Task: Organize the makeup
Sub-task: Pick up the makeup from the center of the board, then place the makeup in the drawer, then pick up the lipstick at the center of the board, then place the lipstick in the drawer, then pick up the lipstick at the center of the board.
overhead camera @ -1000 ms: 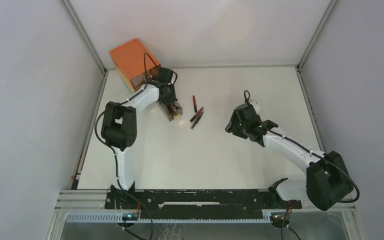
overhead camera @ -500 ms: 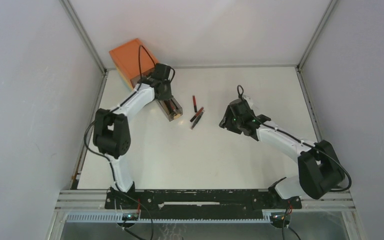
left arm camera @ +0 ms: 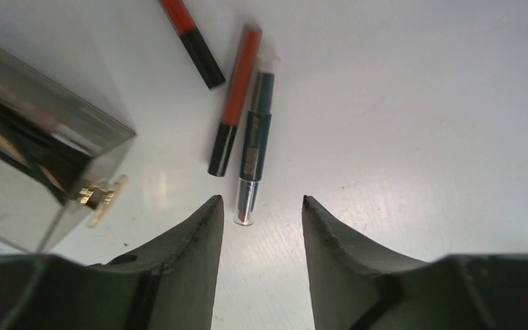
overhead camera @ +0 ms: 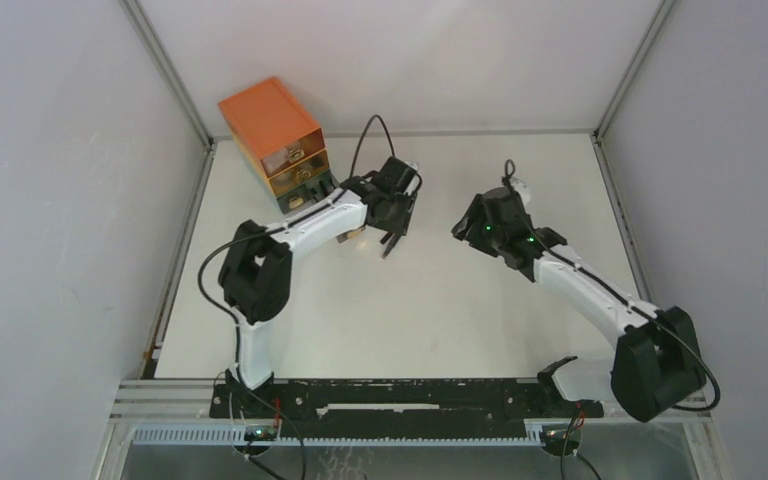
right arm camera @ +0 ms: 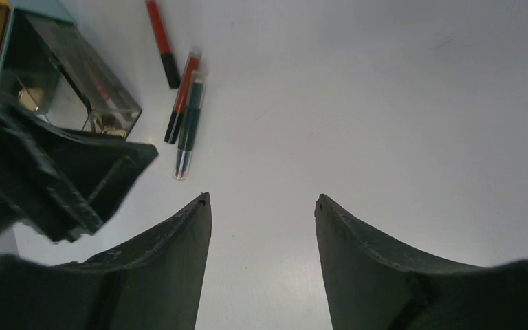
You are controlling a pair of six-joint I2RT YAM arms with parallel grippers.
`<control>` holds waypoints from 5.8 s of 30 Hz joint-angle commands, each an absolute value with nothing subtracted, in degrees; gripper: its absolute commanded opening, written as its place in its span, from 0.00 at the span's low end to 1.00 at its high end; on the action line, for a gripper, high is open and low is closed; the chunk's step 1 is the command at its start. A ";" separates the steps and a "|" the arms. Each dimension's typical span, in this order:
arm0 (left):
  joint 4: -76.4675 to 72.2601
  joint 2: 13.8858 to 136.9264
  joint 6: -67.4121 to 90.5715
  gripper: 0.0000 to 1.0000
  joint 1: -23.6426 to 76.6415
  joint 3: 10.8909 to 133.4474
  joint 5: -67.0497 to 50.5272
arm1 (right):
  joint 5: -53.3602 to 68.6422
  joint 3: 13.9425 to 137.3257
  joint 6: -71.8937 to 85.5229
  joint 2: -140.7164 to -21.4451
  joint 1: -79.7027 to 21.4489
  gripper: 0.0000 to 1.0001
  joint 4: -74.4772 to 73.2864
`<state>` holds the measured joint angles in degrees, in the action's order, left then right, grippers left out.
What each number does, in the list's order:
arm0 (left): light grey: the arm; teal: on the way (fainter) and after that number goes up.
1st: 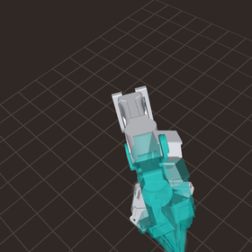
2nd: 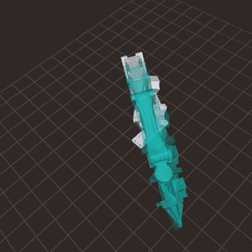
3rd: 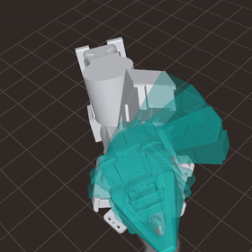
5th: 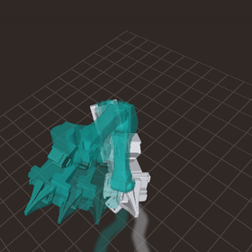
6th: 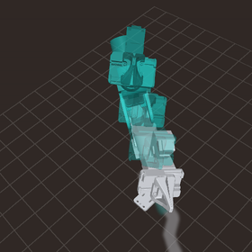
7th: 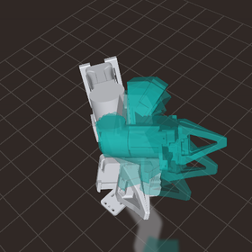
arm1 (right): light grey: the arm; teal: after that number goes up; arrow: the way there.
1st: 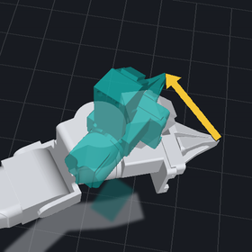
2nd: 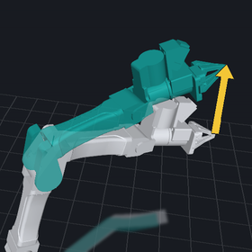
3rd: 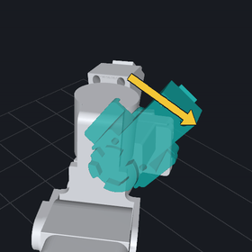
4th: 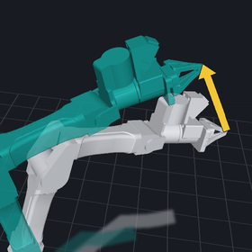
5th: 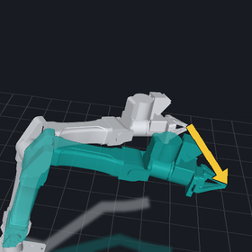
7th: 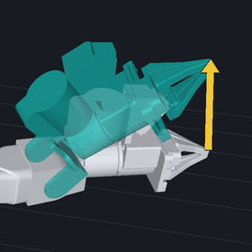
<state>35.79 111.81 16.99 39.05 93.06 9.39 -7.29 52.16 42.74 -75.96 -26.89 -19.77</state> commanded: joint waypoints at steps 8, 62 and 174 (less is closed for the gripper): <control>37.50 119.24 18.37 0.51 41.04 96.73 10.46 | -9.14 45.79 38.75 -64.73 -15.44 0.65 -23.76; 25.11 104.34 42.00 0.66 19.40 82.49 10.81 | -3.75 44.48 36.87 -63.81 -15.20 0.64 -21.94; 21.09 119.14 28.95 0.58 32.61 96.29 14.00 | -5.92 42.28 38.48 -60.05 -16.79 0.63 -24.47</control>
<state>14.90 112.75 30.13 33.34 88.33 14.33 -4.51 42.28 38.50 -62.13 -16.69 -24.25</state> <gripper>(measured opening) 0.590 0.628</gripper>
